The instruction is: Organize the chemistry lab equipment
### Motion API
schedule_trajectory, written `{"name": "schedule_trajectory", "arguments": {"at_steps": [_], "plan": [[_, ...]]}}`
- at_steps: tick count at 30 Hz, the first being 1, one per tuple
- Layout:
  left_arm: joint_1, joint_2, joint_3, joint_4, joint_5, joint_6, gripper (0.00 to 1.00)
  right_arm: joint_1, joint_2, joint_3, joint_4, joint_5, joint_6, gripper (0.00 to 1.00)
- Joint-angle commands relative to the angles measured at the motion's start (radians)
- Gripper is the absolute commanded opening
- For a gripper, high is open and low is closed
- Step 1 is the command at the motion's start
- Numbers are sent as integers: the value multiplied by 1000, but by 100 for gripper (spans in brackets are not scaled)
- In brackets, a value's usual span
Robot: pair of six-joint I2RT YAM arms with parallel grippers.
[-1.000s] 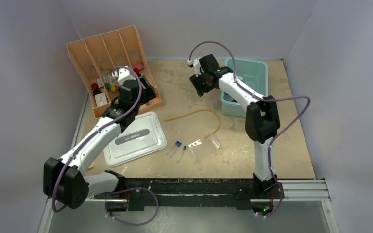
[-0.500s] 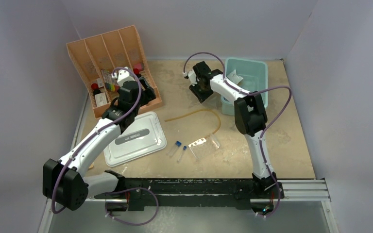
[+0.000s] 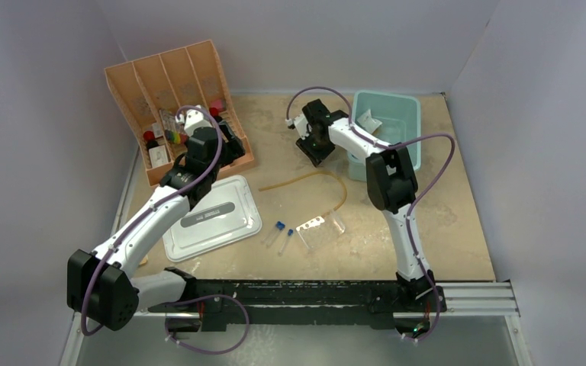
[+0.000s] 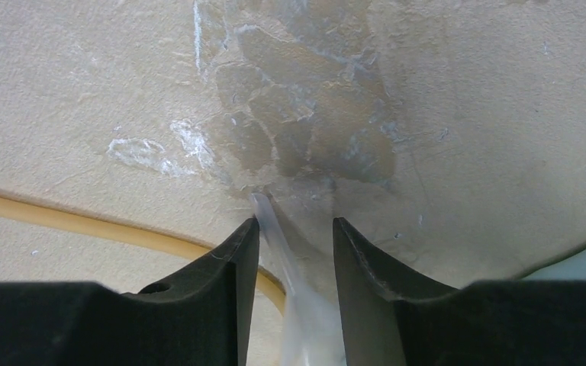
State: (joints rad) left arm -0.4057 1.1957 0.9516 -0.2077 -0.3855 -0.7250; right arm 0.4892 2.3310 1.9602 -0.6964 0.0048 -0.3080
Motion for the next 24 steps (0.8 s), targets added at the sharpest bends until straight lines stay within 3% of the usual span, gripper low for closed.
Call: {"name": "schedule_trajectory", "arguments": {"at_steps": [1, 10, 17, 24], "plan": [[8, -24, 5, 21, 0, -20, 69, 5, -4, 9, -13, -13, -29, 41], [8, -34, 4, 18, -1, -24, 69, 6, -16, 32, 10, -7, 4, 1], [8, -40, 0, 19, -13, -25, 69, 15, -167, 66, 89, -48, 140, 0], [8, -47, -13, 35, -5, -38, 69, 8, -424, -19, 232, -109, 273, 0]]}}
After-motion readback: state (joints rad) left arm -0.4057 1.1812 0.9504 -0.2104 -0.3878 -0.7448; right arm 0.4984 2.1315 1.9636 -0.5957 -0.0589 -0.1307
